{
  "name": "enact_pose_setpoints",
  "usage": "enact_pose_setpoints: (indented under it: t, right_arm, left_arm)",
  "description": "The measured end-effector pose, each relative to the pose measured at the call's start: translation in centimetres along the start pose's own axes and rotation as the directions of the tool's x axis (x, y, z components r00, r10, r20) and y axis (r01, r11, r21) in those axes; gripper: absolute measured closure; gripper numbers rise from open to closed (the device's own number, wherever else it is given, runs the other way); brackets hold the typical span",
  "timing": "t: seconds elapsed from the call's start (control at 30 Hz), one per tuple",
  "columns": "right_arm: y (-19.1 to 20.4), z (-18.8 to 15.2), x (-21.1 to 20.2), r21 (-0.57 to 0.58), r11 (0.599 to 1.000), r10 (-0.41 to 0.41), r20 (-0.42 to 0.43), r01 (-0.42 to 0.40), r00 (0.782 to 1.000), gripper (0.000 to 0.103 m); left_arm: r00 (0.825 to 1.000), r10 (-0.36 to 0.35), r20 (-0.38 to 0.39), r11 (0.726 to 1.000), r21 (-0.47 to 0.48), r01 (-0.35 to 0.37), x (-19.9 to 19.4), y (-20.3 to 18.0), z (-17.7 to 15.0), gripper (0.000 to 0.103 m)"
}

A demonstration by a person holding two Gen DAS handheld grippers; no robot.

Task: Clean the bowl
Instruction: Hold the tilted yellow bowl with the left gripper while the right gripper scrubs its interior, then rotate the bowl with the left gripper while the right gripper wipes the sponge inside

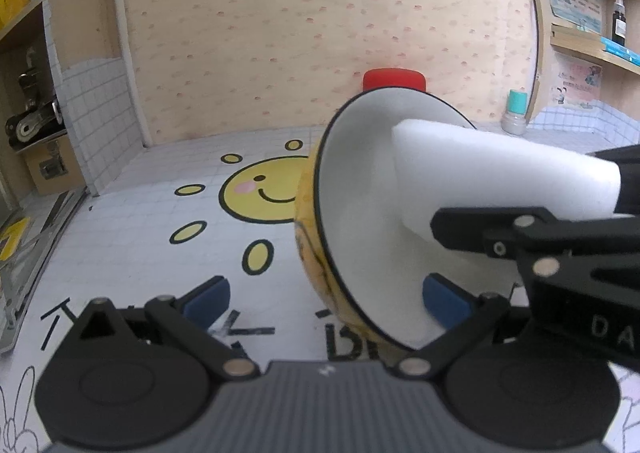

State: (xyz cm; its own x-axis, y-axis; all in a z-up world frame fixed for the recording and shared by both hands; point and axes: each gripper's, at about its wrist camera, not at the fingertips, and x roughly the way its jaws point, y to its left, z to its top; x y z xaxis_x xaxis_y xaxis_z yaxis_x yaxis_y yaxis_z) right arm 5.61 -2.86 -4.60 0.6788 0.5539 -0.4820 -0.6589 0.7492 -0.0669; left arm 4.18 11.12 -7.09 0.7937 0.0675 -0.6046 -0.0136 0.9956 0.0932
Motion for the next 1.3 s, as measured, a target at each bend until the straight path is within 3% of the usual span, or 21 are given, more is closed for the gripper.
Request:
enact_pose_setpoints:
  t: [0.17, 0.4, 0.5, 0.6, 0.73, 1.0, 1.3]
  right_arm:
    - [0.0, 0.0, -0.3, -0.042, 0.998, -0.053, 0.008, 0.053, 0.999, 0.085]
    - [-0.8, -0.5, 0.0, -0.004, 1.000, -0.019, -0.053, 0.019, 0.998, 0.085]
    - [-0.5, -0.1, -0.1, -0.007, 1.000, -0.001, -0.039, 0.001, 0.999, 0.085]
    - [-0.4, 0.4, -0.8, -0.021, 0.999, -0.027, 0.008, 0.027, 1.000, 0.085]
    - [-0.5, 0.3, -0.9, -0.050, 0.996, -0.067, -0.004, 0.067, 0.998, 0.086]
    - [-0.9, -0.6, 0.0, -0.013, 0.999, -0.039, -0.058, 0.039, 0.998, 0.086]
    - [-0.7, -0.1, -0.4, -0.003, 1.000, -0.022, -0.037, 0.022, 0.999, 0.085]
  left_arm:
    - [1.000, -0.006, 0.001, 1.000, 0.007, 0.006, 0.0, -0.1, 0.0, 0.000]
    - [1.000, -0.007, 0.009, 0.999, 0.035, 0.007, -0.1, -0.6, -0.1, 0.000]
    - [1.000, -0.012, 0.003, 1.000, 0.017, 0.012, 0.0, -0.3, 0.0, 0.000]
    - [1.000, -0.013, 0.003, 1.000, 0.015, 0.013, 0.0, -0.2, 0.0, 0.000]
    - [1.000, -0.013, 0.001, 1.000, 0.019, 0.013, 0.0, -0.3, 0.0, 0.000]
    - [1.000, -0.022, 0.003, 0.999, 0.036, 0.022, 0.1, -0.5, 0.0, 0.000]
    - [0.999, -0.047, 0.003, 0.998, 0.036, 0.047, 0.2, -1.5, 0.3, 0.000]
